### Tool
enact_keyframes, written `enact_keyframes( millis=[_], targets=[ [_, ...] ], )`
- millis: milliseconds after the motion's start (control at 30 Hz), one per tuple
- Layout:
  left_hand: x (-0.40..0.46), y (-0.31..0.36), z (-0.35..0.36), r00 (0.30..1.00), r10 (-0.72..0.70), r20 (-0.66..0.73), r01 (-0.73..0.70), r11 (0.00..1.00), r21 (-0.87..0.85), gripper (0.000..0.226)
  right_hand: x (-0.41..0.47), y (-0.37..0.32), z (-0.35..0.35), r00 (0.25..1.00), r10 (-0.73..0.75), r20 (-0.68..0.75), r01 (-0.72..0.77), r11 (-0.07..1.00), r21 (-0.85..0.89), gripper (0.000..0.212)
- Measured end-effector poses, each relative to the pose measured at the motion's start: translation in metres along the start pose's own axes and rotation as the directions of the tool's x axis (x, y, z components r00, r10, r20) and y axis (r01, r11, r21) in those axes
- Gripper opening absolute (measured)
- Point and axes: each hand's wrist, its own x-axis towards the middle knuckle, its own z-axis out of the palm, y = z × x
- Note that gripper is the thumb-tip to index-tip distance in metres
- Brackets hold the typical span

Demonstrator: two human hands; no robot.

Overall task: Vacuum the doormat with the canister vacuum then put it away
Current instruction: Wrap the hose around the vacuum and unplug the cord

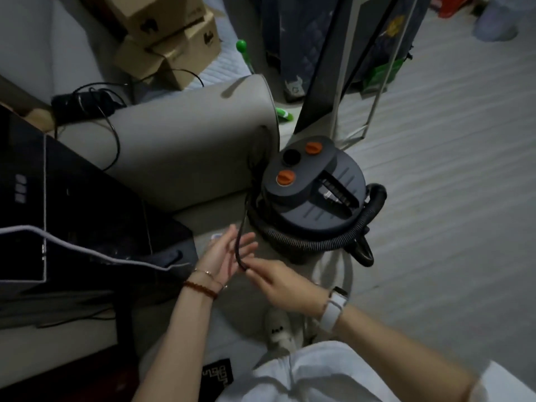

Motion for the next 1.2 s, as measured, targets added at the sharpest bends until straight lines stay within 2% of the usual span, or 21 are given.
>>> enact_keyframes(
  millis=[67, 133, 300, 400, 467, 533, 600, 667, 767, 867, 1000, 1100, 1200],
  targets=[
    [0.005, -0.009, 0.013, 0.999, -0.019, -0.046, 0.020, 1.000, 0.022, 0.023, -0.018, 0.008, 0.006, 0.996, 0.058, 0.061, -0.054, 0.997, -0.059, 0.024],
    [0.013, -0.022, 0.017, 0.993, -0.004, -0.121, 0.008, 0.999, 0.039, 0.027, -0.033, 0.015, -0.001, 0.993, 0.111, 0.040, -0.107, 0.990, -0.090, 0.027],
    [0.018, -0.069, 0.014, 0.975, -0.070, -0.209, 0.068, 0.998, -0.018, 0.028, -0.084, 0.057, -0.042, 0.947, 0.314, -0.068, -0.321, 0.917, -0.238, 0.029],
    [0.021, -0.092, 0.020, 0.974, -0.095, -0.207, 0.091, 0.995, -0.027, 0.028, -0.117, 0.079, -0.065, 0.912, 0.349, -0.216, -0.406, 0.844, -0.350, 0.025],
    [0.023, -0.099, 0.029, 0.974, -0.116, -0.195, 0.114, 0.993, -0.025, 0.029, -0.130, 0.090, -0.077, 0.884, 0.294, -0.364, -0.438, 0.792, -0.424, 0.024],
    [0.026, -0.102, 0.046, 0.972, -0.142, -0.186, 0.141, 0.990, -0.016, 0.027, -0.135, 0.097, -0.091, 0.845, 0.128, -0.519, -0.443, 0.711, -0.546, 0.032],
    [0.030, -0.098, 0.068, 0.974, -0.144, -0.175, 0.141, 0.989, -0.033, 0.026, -0.130, 0.098, -0.109, 0.801, -0.007, -0.599, -0.452, 0.648, -0.613, 0.034],
    [0.037, -0.087, 0.091, 0.983, -0.093, -0.161, 0.086, 0.995, -0.051, 0.025, -0.118, 0.100, -0.135, 0.763, -0.143, -0.630, -0.436, 0.606, -0.665, 0.027],
    [0.049, -0.070, 0.117, 0.990, -0.029, -0.138, 0.034, 0.999, 0.032, 0.021, -0.097, 0.106, -0.180, 0.720, -0.276, -0.637, -0.416, 0.563, -0.714, 0.020],
    [0.066, -0.069, 0.140, 0.985, -0.101, -0.142, 0.116, 0.988, 0.101, 0.017, -0.076, 0.124, -0.219, 0.729, -0.303, -0.614, -0.410, 0.525, -0.746, 0.020],
    [0.102, -0.087, 0.181, 0.946, -0.261, -0.192, 0.269, 0.963, 0.015, 0.020, -0.035, 0.170, -0.272, 0.809, -0.273, -0.521, -0.338, 0.508, -0.792, 0.023],
    [0.129, -0.097, 0.214, 0.920, -0.306, -0.245, 0.298, 0.952, -0.072, 0.021, -0.004, 0.203, -0.301, 0.859, -0.268, -0.436, -0.251, 0.521, -0.815, 0.016],
    [0.158, -0.112, 0.234, 0.884, -0.337, -0.324, 0.328, 0.941, -0.083, 0.024, 0.011, 0.243, -0.316, 0.922, -0.251, -0.294, -0.125, 0.527, -0.841, 0.012]
  ],
)
